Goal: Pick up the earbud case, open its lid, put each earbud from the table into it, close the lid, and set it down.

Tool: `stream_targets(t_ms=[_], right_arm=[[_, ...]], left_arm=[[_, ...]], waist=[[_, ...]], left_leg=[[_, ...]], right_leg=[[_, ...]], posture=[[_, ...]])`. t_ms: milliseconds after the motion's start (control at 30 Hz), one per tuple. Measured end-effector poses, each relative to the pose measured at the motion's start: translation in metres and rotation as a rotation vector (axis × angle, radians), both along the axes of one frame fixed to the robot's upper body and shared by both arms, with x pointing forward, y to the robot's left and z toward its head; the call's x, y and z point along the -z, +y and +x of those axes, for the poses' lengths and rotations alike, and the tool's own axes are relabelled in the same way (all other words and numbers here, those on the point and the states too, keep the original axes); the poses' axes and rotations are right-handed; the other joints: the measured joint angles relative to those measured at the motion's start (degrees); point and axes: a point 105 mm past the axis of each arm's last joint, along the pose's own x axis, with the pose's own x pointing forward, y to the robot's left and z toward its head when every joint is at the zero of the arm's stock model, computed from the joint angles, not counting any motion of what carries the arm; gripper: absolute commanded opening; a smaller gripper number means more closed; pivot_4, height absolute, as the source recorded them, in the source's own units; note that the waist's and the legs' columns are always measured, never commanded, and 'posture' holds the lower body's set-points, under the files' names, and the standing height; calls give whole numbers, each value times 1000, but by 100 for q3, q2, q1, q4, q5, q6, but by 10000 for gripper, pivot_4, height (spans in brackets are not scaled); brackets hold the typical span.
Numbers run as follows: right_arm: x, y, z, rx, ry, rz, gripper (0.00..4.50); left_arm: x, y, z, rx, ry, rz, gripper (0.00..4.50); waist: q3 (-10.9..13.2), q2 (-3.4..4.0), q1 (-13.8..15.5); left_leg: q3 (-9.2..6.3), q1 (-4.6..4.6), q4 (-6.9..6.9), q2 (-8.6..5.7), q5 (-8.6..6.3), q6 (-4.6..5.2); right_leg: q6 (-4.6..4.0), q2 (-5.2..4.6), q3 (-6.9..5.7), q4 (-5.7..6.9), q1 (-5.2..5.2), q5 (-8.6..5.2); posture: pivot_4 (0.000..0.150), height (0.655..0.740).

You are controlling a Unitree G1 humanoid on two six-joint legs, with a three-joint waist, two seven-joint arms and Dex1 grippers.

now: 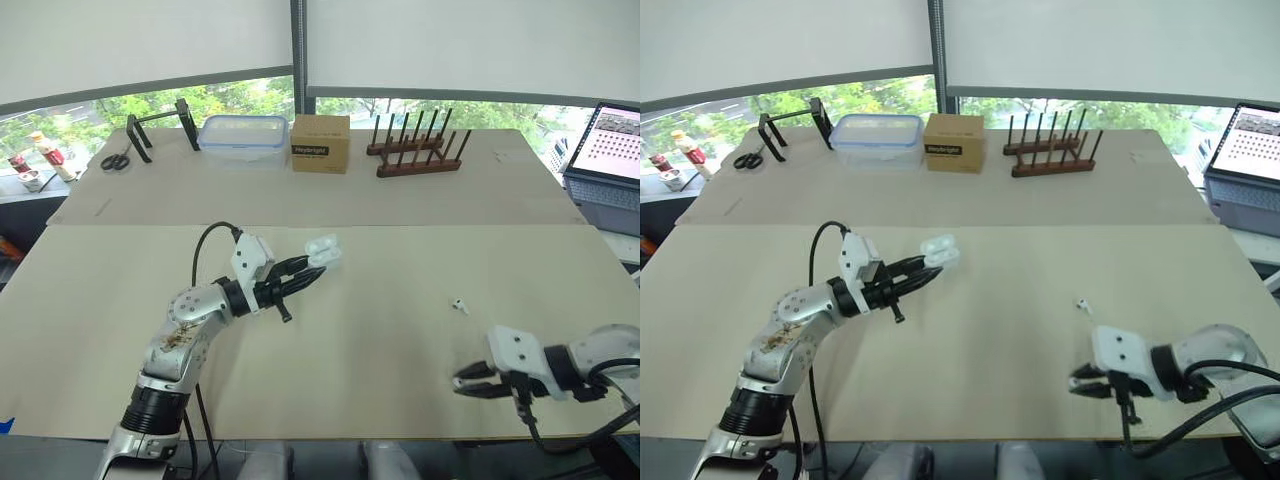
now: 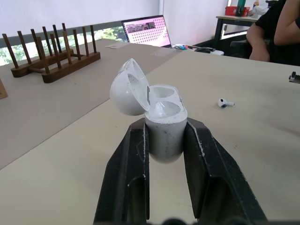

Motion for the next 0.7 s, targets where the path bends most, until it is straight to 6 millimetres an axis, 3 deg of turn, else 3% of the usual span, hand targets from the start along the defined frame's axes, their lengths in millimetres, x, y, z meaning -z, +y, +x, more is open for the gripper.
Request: stream_targets(t_ms=[367, 433, 533, 700], right_arm=[[6, -2, 2, -23, -10, 6, 3329], [5, 0, 3, -30, -9, 8, 13744], [7, -1, 3, -32, -1, 5, 23632], [8, -1, 3, -43, -2, -5, 24048]], left_arm=[[6, -1, -4, 7, 35, 8, 5167], [6, -1, -5, 7, 35, 8, 5167], [5, -1, -6, 9, 30, 9, 5167], [4, -1, -6, 12, 25, 9, 5167]], waist=[[0, 0, 3], [0, 0, 3], [0, 0, 13], [0, 0, 13]], left_leg=[[-4, 5, -1, 2, 0, 0], [-3, 5, -1, 2, 0, 0], [-3, 4, 0, 0, 0, 0], [-3, 9, 1, 1, 0, 0]], right_leg=[[0, 2, 0, 1, 4, 0], [0, 2, 0, 2, 4, 0], [0, 1, 0, 1, 4, 0], [0, 1, 0, 2, 9, 0]], posture=[[1500, 7400], [1500, 7400], [1500, 7400], [1500, 7400]])
